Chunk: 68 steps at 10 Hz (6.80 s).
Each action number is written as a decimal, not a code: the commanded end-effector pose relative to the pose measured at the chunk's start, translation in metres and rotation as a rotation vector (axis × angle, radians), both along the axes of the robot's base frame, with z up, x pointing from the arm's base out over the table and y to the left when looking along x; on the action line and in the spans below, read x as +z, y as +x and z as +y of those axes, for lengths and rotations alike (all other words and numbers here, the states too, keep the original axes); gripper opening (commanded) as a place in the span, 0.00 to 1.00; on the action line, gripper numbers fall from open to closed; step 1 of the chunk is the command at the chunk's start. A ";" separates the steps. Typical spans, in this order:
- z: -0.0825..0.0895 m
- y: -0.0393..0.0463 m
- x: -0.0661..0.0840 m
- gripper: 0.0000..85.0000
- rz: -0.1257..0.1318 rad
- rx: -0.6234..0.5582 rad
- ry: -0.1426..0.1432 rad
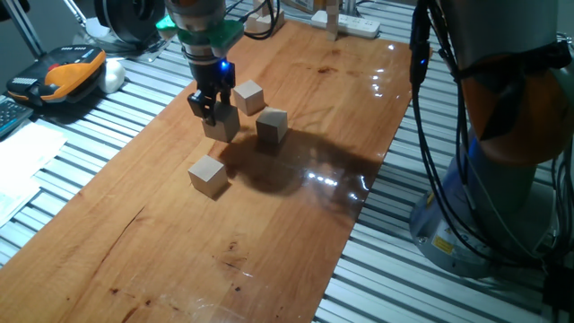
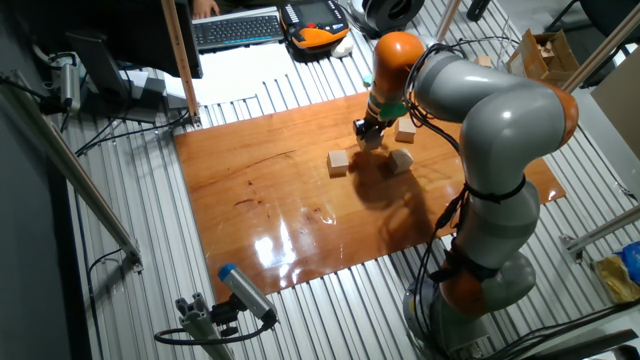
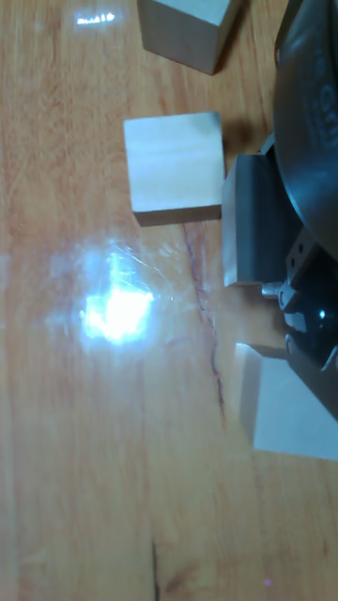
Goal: Stack the blocks in a vertical line of five
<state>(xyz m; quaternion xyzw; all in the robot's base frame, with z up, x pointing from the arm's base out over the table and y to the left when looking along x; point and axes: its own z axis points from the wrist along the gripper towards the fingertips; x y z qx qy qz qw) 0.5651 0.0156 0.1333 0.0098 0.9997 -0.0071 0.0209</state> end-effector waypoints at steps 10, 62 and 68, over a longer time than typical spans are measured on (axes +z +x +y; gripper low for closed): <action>-0.010 0.0105 0.000 0.00 0.004 -0.001 0.003; -0.044 0.0493 -0.007 0.00 0.043 0.048 0.001; -0.047 0.0509 -0.009 0.00 0.039 0.048 0.007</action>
